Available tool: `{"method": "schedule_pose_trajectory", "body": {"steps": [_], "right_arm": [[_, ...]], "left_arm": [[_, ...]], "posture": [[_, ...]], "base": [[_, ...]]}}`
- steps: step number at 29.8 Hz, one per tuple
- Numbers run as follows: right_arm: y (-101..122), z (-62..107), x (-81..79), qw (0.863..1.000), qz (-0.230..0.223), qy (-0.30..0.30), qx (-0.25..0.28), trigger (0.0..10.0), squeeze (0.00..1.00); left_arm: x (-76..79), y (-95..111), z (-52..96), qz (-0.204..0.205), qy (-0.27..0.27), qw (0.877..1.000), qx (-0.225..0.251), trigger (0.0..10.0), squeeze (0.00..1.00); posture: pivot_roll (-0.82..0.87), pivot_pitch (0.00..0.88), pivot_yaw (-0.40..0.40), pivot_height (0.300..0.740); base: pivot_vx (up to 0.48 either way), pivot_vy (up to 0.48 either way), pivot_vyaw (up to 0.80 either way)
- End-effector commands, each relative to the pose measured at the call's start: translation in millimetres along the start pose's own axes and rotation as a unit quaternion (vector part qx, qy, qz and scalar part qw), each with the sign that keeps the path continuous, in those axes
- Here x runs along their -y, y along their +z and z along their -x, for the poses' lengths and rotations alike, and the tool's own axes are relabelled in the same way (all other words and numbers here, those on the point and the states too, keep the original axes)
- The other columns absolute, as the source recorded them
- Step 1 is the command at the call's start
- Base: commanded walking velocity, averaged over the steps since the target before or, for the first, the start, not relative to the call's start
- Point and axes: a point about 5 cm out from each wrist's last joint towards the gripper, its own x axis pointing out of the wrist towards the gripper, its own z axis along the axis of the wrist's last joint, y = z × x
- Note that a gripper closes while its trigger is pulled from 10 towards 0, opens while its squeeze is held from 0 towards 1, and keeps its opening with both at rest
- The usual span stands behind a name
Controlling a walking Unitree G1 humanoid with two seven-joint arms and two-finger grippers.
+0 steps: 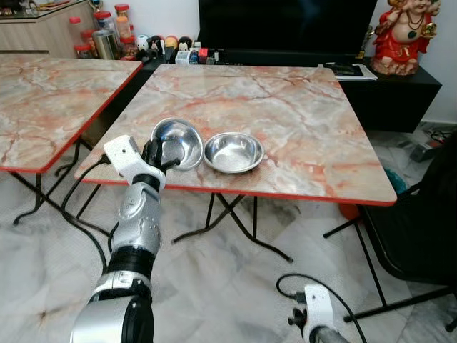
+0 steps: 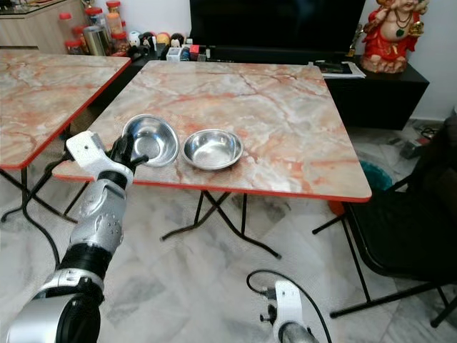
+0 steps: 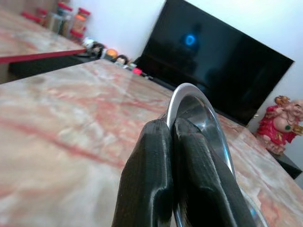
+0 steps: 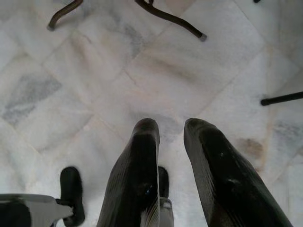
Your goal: Setting the table
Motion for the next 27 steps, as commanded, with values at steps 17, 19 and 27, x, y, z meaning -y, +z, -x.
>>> {"method": "schedule_pose_trajectory", "body": {"steps": [17, 19, 27], "right_arm": [[-2, 0.7, 3.2, 1.000, -0.004, -0.008, 0.001, 10.0, 0.00], [-2, 0.7, 3.2, 1.000, -0.004, -0.008, 0.001, 10.0, 0.00], [-1, 0.6, 2.8, 1.000, -0.003, -0.004, -0.001, 10.0, 0.00]], "left_arm": [[14.7, -1, -1.0, -0.001, -0.028, 1.000, -0.003, 10.0, 0.00], [14.7, -1, -1.0, -0.001, -0.028, 1.000, -0.003, 10.0, 0.00], [18.2, -4, 0.4, 0.001, -0.039, 0.999, -0.012, 10.0, 0.00]], "posture": [[0.01, 0.000, 0.010, 0.740], [0.01, 0.000, 0.010, 0.740], [0.01, 0.000, 0.004, 0.740]], "base": [[0.327, 0.000, -0.03], [0.330, 0.000, 0.00], [0.334, 0.000, -0.26]]}}
